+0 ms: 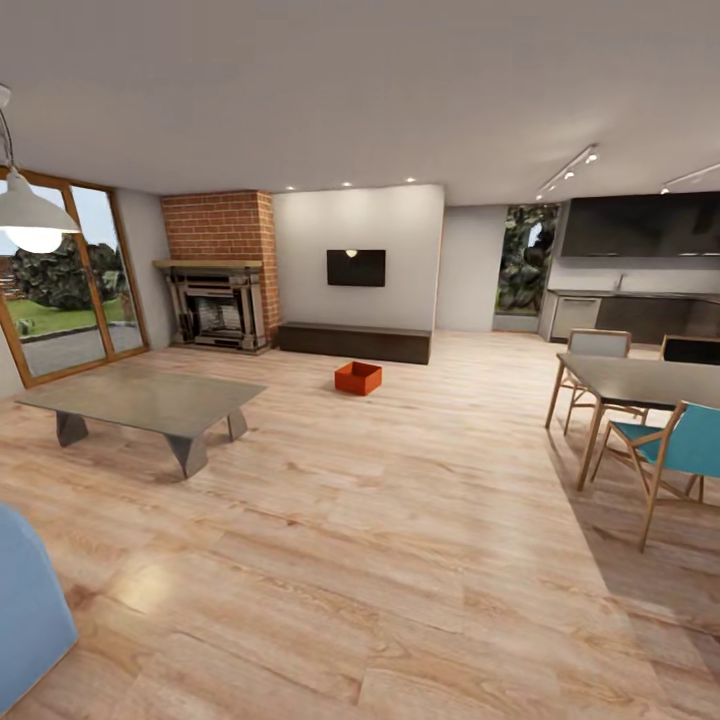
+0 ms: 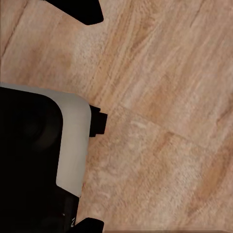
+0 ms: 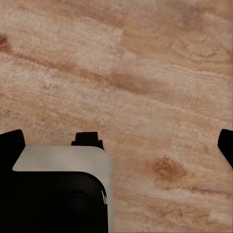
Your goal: Move the two storage containers from the living room to the garage. In the garage, place one container on the floor and stack the other container on top of it (either order is fine).
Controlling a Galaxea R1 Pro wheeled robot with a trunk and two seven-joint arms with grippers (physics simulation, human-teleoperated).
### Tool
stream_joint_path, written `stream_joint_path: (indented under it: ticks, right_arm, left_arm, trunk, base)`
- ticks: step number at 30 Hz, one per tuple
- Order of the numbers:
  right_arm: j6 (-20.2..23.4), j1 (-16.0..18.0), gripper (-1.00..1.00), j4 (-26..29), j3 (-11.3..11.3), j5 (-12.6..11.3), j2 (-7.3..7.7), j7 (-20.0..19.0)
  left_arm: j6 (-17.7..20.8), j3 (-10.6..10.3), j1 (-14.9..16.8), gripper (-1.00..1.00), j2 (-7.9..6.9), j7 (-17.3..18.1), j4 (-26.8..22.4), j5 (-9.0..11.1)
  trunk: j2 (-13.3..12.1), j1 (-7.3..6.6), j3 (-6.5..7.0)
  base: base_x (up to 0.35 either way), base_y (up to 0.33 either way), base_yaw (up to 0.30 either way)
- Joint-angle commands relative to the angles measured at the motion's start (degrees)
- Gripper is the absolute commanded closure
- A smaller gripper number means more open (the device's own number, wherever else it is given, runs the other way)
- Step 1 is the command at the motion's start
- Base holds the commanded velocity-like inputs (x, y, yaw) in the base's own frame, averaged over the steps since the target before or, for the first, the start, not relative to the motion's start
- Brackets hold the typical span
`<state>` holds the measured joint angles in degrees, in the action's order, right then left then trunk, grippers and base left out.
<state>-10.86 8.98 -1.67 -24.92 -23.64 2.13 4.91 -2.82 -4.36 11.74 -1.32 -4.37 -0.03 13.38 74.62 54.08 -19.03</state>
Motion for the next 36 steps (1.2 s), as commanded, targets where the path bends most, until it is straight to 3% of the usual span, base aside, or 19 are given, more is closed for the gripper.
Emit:
stream_joint_path:
  ticks: [1, 36]
  right_arm:
    - [-0.3, 0.1, -1.0, -0.2, -0.5, -0.4, -0.03, 0.0]
    - [-0.5, 0.1, -1.0, -0.2, -0.5, -0.5, 0.06, 0.1]
  left_arm:
    - [-0.2, -0.5, 0.0, -1.0, 0.01, -0.1, 0.0, 0.5]
    - [-0.2, -0.5, 0.0, -1.0, -0.08, -0.1, 0.0, 0.5]
  trunk:
    - [0.0, 0.03, -0.07]
    - [0.0, 0.03, -0.07]
  base:
    - [0.325, 0.0, 0.0]
    - [0.325, 0.0, 0.0]
